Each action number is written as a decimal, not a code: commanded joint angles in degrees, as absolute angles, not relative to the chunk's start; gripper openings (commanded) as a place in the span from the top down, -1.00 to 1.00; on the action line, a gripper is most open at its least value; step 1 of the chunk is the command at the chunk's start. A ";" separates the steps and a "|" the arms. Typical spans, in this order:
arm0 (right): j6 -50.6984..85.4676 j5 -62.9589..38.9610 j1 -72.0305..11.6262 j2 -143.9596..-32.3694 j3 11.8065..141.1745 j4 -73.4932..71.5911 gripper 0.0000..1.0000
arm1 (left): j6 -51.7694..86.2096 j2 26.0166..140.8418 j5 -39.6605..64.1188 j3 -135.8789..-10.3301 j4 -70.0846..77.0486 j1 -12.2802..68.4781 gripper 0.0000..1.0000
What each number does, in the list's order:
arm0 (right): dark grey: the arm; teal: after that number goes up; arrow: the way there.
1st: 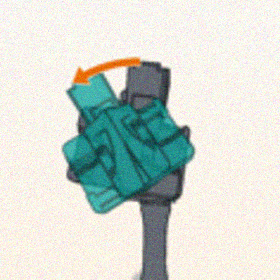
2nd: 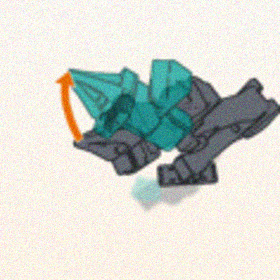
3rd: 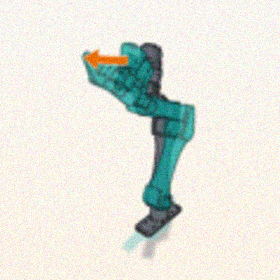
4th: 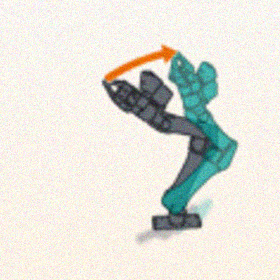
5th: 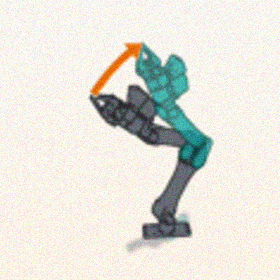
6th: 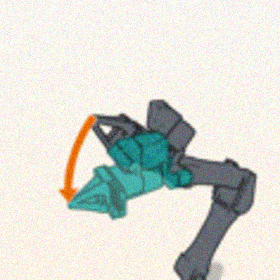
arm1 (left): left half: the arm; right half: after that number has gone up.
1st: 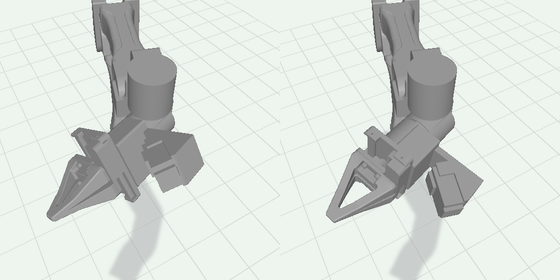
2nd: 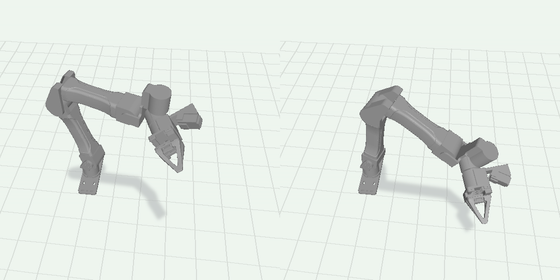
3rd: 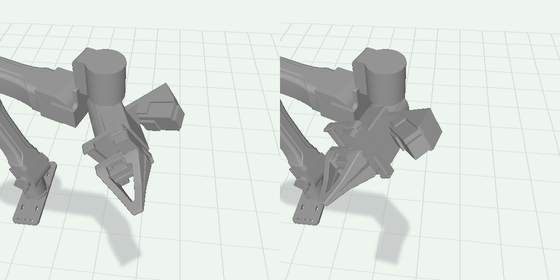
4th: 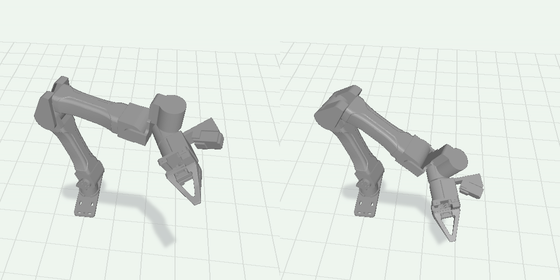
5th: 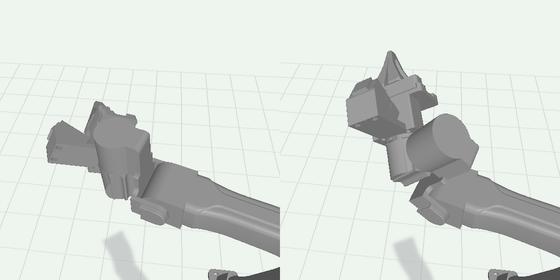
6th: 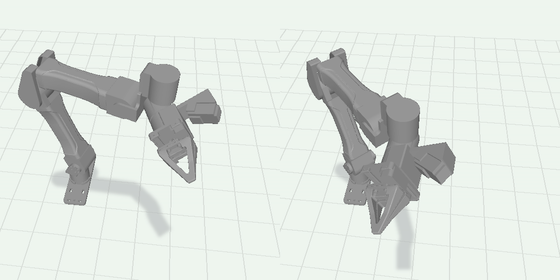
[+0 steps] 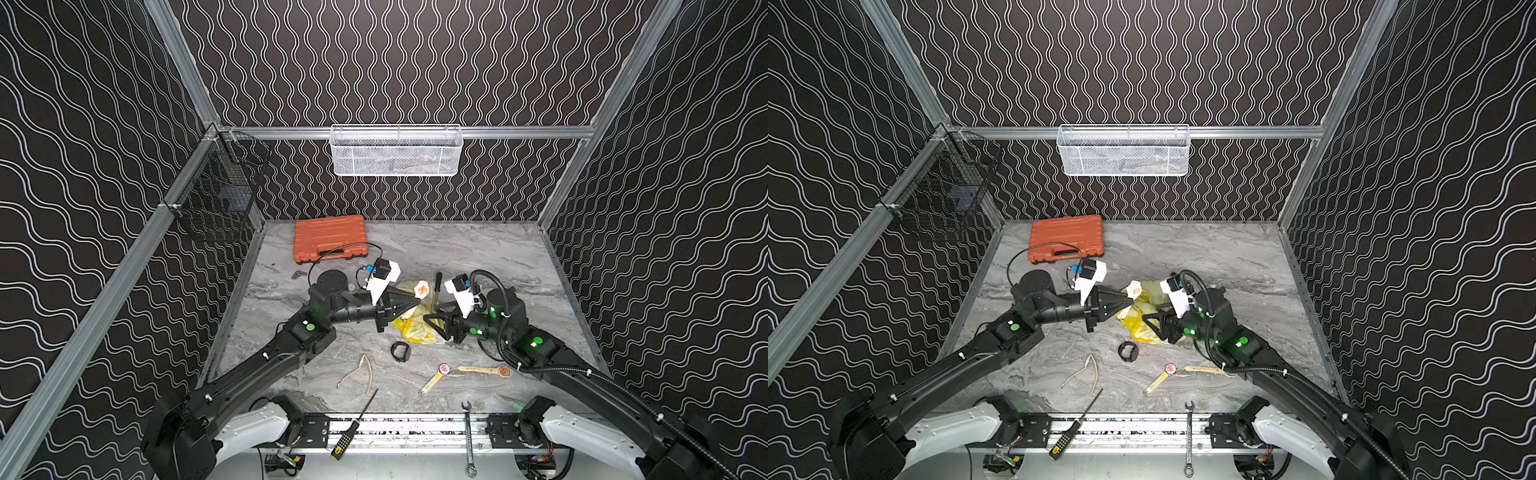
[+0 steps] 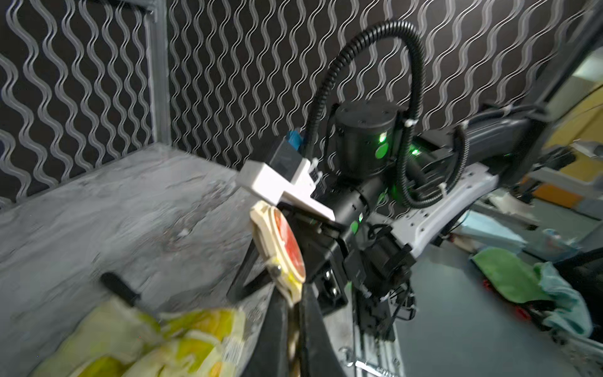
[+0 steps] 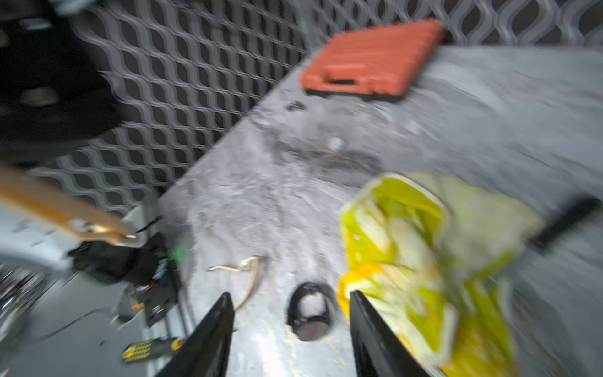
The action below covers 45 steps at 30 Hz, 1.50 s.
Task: Wipe the watch dial
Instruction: Pick up the watch at the center of the board, then pick up the cleaning item at the center of the board, then wipe the dirt from the watch dial.
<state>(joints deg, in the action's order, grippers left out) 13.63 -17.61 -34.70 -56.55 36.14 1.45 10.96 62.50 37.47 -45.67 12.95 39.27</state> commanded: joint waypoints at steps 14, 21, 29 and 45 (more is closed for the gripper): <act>27.31 -24.35 -18.46 -79.71 34.84 5.00 -0.49 | 11.71 76.59 35.12 -43.12 8.93 39.06 1.00; 29.25 -26.60 -18.63 -84.13 34.04 2.42 -0.50 | 11.56 81.21 33.55 -44.63 7.35 38.68 1.00; 28.88 -33.83 -19.91 -90.35 34.23 -3.84 -0.09 | 16.86 91.09 39.65 -46.85 10.37 36.90 1.00; 19.56 -32.78 -20.30 -79.56 37.24 4.61 1.00 | 13.80 102.68 42.78 -53.15 1.35 31.08 1.00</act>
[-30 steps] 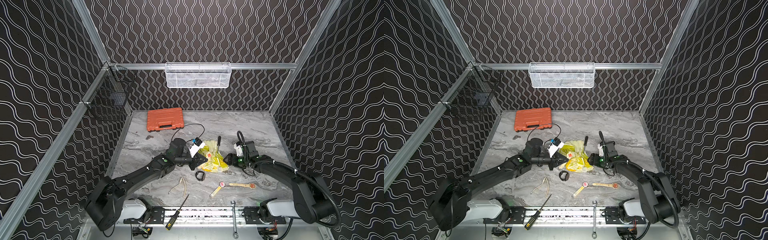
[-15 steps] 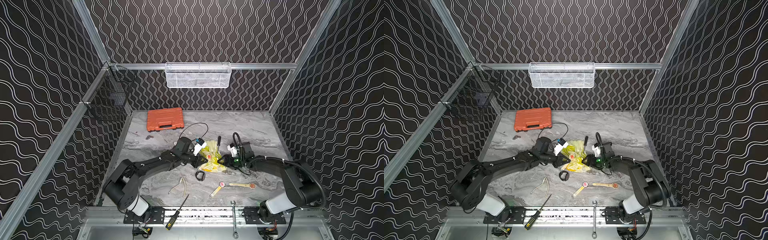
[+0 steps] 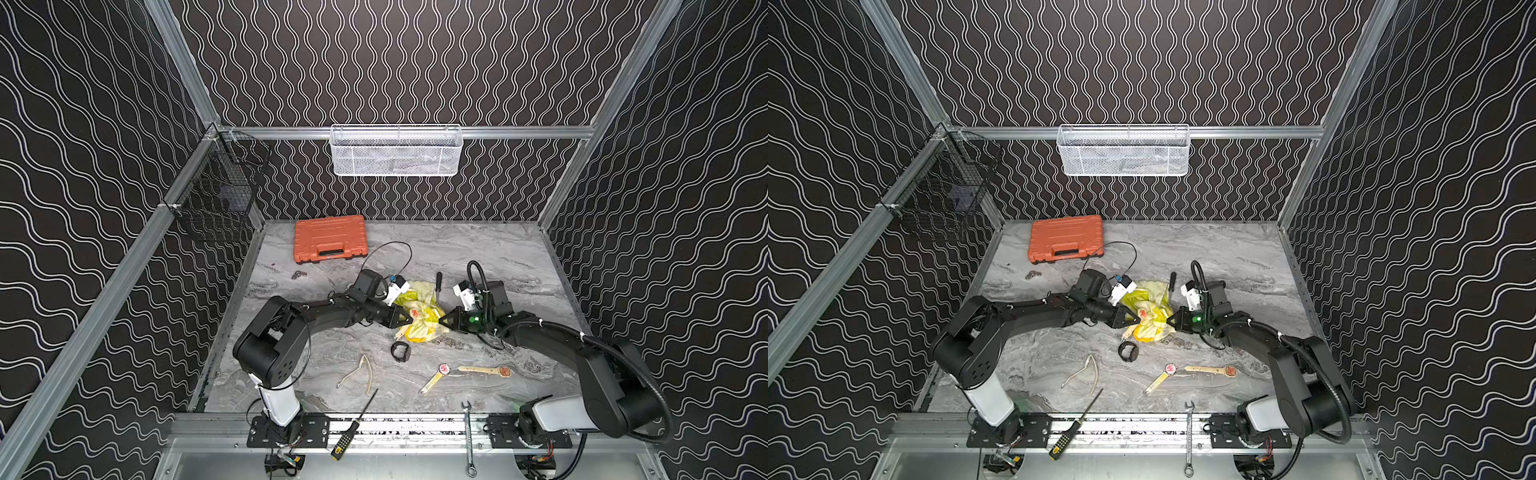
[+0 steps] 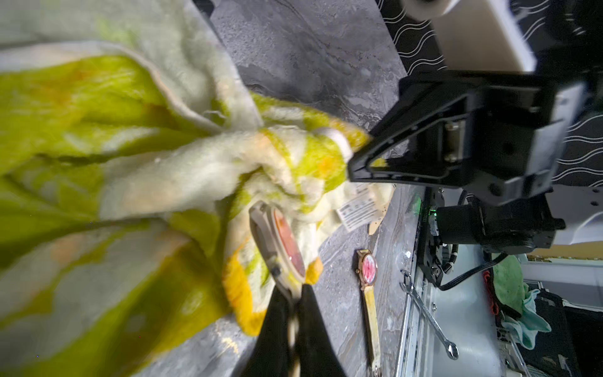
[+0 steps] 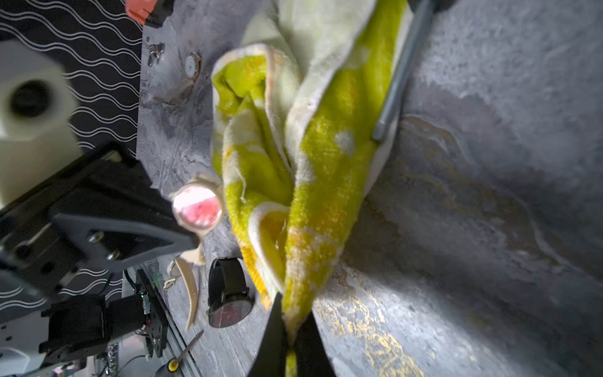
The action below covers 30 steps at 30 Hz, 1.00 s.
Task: Wipe the watch dial
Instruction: Wipe the dirt from the watch dial.
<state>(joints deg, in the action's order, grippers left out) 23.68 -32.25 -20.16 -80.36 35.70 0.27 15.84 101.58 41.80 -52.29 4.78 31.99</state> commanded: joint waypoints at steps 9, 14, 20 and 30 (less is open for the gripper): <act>15.99 -34.82 -27.06 -84.91 44.89 5.39 1.00 | 11.76 108.63 44.20 -55.72 -3.48 30.02 1.00; 16.50 -35.24 -28.65 -90.44 47.99 2.26 1.00 | 10.96 110.43 44.18 -56.21 -6.28 29.36 1.00; 16.79 -32.35 -28.78 -96.89 50.66 -1.34 1.00 | 11.51 110.47 42.90 -55.17 -7.66 28.58 0.87; 14.94 -29.47 -31.98 -103.29 50.92 -3.55 1.00 | 12.24 110.07 39.73 -54.96 -9.29 28.60 0.52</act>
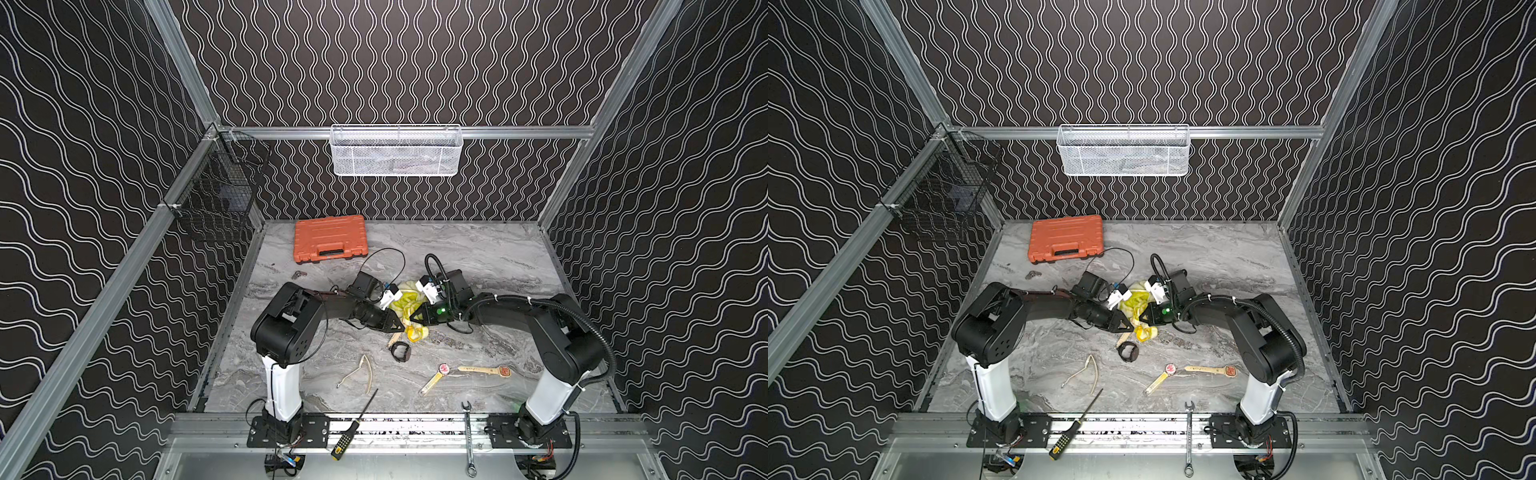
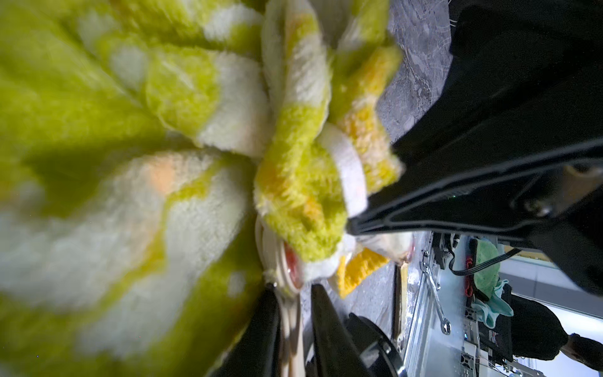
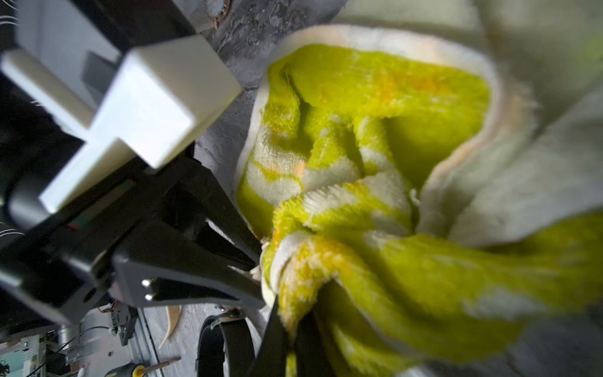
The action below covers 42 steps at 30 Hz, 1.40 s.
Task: Wipe the watch dial
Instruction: Wipe the dirt from the watch dial.
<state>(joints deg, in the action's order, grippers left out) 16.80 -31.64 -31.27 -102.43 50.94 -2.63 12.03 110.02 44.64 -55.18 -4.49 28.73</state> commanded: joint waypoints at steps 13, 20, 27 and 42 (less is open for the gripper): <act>10.37 -27.32 -36.10 -104.33 56.16 2.89 1.00 | 11.06 111.35 37.84 -56.64 -12.22 28.55 1.00; 14.75 -20.14 -35.90 -108.35 53.86 1.27 1.00 | 10.95 110.29 37.93 -56.09 -12.21 28.49 1.00; 14.86 -18.82 -31.25 -106.71 44.58 0.31 1.00 | 10.62 109.93 37.35 -55.43 -12.55 28.49 1.00; 15.45 -29.39 -36.37 -105.20 49.86 -5.73 1.00 | 10.28 110.18 37.34 -53.88 -12.26 28.60 1.00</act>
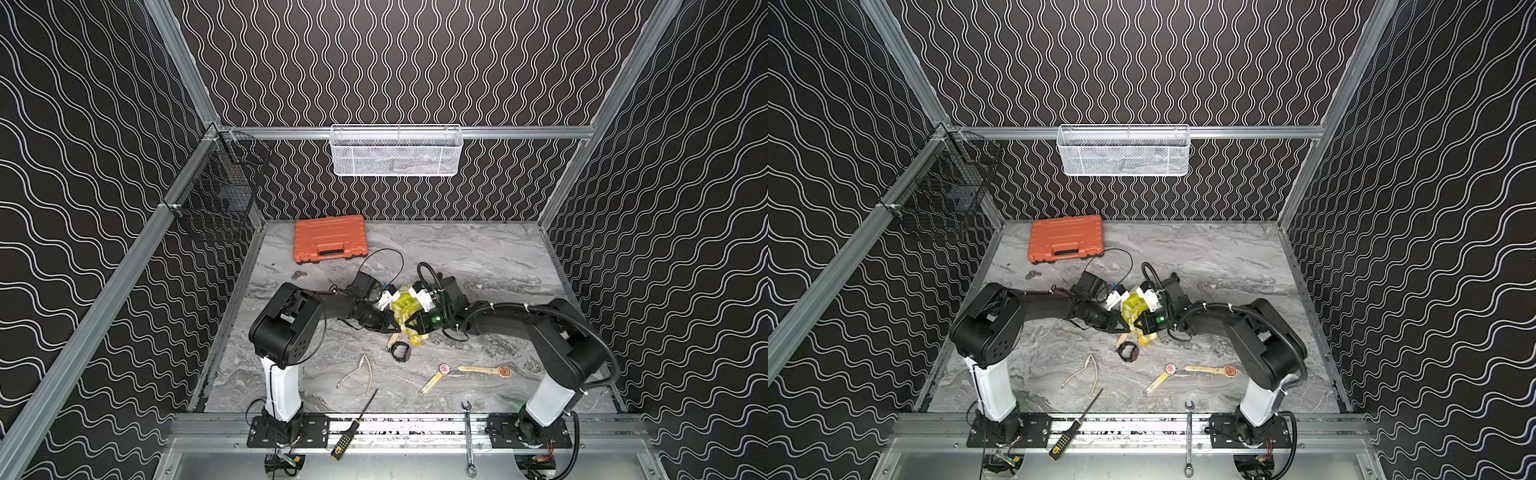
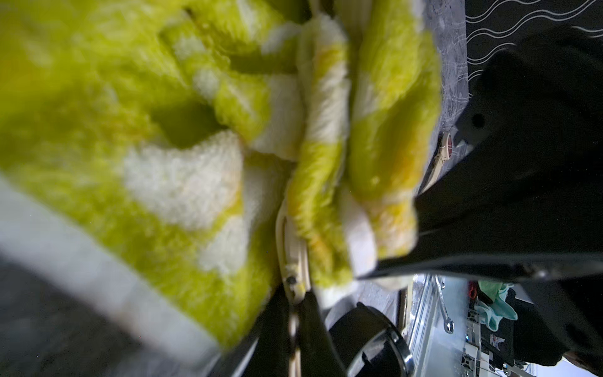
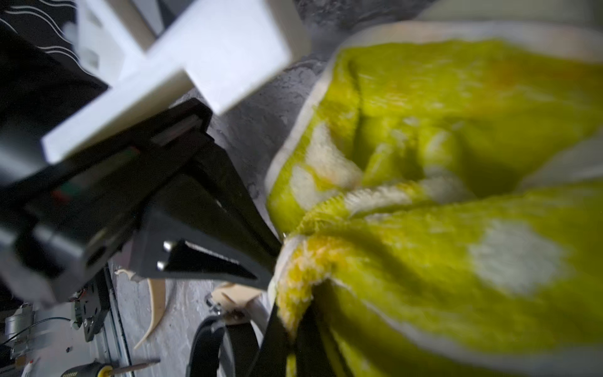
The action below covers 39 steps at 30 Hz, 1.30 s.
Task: Wipe the watch dial
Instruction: Wipe the dirt from the watch dial.
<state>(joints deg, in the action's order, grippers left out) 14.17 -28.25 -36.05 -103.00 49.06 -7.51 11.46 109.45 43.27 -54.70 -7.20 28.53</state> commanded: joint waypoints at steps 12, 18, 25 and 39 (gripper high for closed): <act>16.78 -24.53 -28.05 -106.02 43.69 -3.57 1.00 | 10.08 108.49 35.96 -52.93 -11.60 28.58 1.00; 16.77 -33.91 -28.13 -100.21 43.49 -7.17 1.00 | 9.83 108.91 36.52 -53.49 -11.73 28.74 1.00; 20.08 -32.18 -32.58 -100.62 47.64 -10.38 1.00 | 9.97 108.85 36.80 -53.14 -11.02 28.69 1.00; 18.54 -33.41 -34.65 -107.82 47.09 -8.44 1.00 | 10.15 109.49 37.35 -53.21 -10.52 28.83 1.00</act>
<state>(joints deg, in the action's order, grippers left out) 20.67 -33.10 -34.11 -106.56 47.24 -15.64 10.59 108.49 42.89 -53.82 -7.81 28.51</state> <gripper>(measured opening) 0.059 0.079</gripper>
